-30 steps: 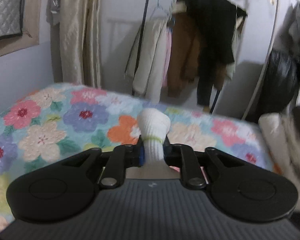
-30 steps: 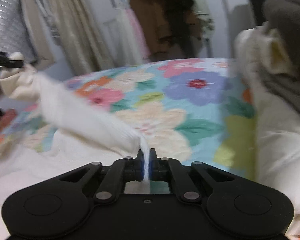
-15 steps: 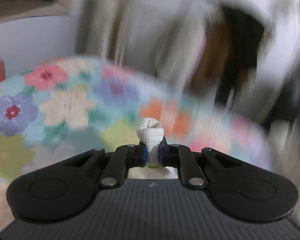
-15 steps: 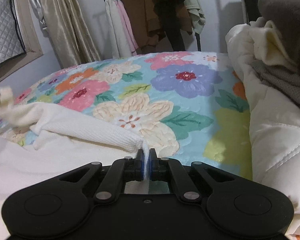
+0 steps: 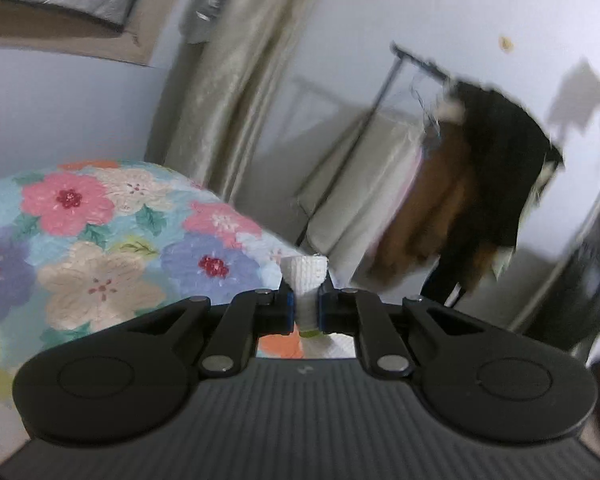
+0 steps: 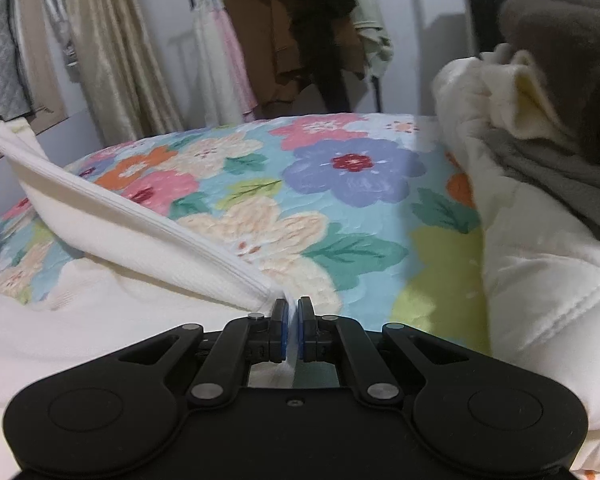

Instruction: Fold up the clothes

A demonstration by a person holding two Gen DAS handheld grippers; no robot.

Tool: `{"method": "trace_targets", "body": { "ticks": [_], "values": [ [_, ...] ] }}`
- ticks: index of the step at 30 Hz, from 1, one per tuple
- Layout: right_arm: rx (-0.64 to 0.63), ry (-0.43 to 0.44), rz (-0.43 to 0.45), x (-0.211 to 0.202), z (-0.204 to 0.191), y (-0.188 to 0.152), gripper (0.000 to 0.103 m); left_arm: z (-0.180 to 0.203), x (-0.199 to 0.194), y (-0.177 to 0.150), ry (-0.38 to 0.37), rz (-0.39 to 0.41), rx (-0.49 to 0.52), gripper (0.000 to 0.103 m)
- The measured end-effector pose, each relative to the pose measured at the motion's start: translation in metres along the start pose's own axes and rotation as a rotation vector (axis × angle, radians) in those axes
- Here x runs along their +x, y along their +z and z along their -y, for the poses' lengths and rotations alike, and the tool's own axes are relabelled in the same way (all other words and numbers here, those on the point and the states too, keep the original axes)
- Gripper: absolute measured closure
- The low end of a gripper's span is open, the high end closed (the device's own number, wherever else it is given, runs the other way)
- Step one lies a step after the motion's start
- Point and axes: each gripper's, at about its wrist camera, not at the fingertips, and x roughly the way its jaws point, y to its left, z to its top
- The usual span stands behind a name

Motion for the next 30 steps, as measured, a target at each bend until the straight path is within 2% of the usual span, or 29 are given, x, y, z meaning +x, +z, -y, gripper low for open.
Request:
{"method": "trace_targets", "body": {
  "ticks": [1, 3, 4, 5, 7, 9, 11, 14, 15, 17, 19, 20, 22, 25, 26, 28, 30],
  "values": [
    [-0.008, -0.021, -0.006, 0.002, 0.000, -0.001, 0.099, -0.005, 0.005, -0.005, 0.034, -0.069, -0.009, 0.089],
    [-0.046, -0.059, -0.018, 0.007, -0.003, -0.003, 0.099, -0.016, 0.016, -0.016, 0.102, -0.208, -0.027, 0.064],
    [-0.057, -0.084, -0.022, 0.007, -0.004, -0.002, 0.100, -0.024, 0.017, -0.023, 0.130, -0.258, -0.024, 0.061],
    [-0.068, -0.109, -0.027, 0.008, -0.004, -0.002, 0.103, -0.031, 0.013, -0.029, 0.151, -0.277, -0.010, 0.060],
    [-0.087, -0.149, -0.036, 0.007, -0.005, -0.001, 0.101, -0.042, 0.000, -0.038, 0.175, -0.311, 0.033, 0.058],
    [-0.089, -0.131, -0.063, 0.001, -0.006, 0.001, 0.094, -0.059, -0.020, -0.043, 0.200, -0.339, 0.054, 0.049],
    [-0.090, -0.131, -0.056, -0.009, -0.009, 0.005, 0.074, -0.076, -0.043, -0.046, 0.211, -0.352, 0.079, 0.046],
    [-0.139, -0.158, -0.054, -0.025, -0.026, 0.011, 0.067, -0.100, -0.074, -0.050, 0.210, -0.351, 0.173, 0.031],
    [-0.171, -0.163, -0.038, -0.032, -0.036, 0.014, 0.064, -0.108, -0.084, -0.054, 0.206, -0.362, 0.208, 0.030],
    [-0.206, -0.116, -0.013, -0.043, -0.053, 0.017, 0.042, -0.124, -0.104, -0.062, 0.196, -0.384, 0.276, 0.030],
    [-0.229, -0.064, -0.001, -0.047, -0.067, 0.019, 0.028, -0.132, -0.112, -0.070, 0.178, -0.422, 0.354, 0.028],
    [-0.235, -0.044, -0.024, -0.042, -0.070, 0.018, 0.025, -0.134, -0.111, -0.074, 0.170, -0.443, 0.375, 0.022],
    [-0.254, -0.068, -0.081, -0.029, -0.071, 0.012, 0.025, -0.136, -0.108, -0.081, 0.158, -0.481, 0.404, 0.018],
    [-0.267, -0.139, -0.123, -0.012, -0.067, 0.005, 0.025, -0.148, -0.083, -0.090, 0.187, -0.598, 0.302, 0.018],
    [-0.261, -0.166, -0.126, -0.008, -0.063, 0.004, 0.021, -0.149, -0.072, -0.092, 0.213, -0.615, 0.293, 0.018],
    [-0.237, -0.208, -0.134, 0.000, -0.051, 0.002, 0.014, -0.147, -0.057, -0.098, 0.247, -0.619, 0.341, 0.018],
    [-0.210, -0.179, -0.133, 0.000, -0.044, 0.001, 0.014, -0.144, -0.044, -0.104, 0.263, -0.606, 0.391, 0.017]
  ]
}}
